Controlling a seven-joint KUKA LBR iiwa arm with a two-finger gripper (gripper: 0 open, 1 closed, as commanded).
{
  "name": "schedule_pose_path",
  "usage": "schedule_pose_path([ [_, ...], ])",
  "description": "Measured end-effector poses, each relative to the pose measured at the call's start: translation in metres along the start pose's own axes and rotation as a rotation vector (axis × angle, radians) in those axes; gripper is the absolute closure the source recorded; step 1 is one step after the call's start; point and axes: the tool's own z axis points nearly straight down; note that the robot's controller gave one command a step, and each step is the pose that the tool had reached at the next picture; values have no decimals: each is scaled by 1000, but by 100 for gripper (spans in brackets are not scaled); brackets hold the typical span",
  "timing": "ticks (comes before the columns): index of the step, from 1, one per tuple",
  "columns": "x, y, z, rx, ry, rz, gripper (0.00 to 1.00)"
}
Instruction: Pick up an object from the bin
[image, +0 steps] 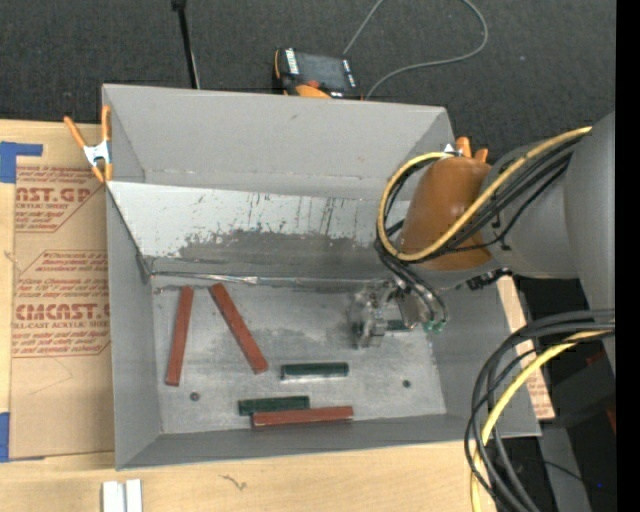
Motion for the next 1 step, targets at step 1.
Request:
schedule_pose_path([
  [1,-2,9,-141,0,-4,19,100],
])
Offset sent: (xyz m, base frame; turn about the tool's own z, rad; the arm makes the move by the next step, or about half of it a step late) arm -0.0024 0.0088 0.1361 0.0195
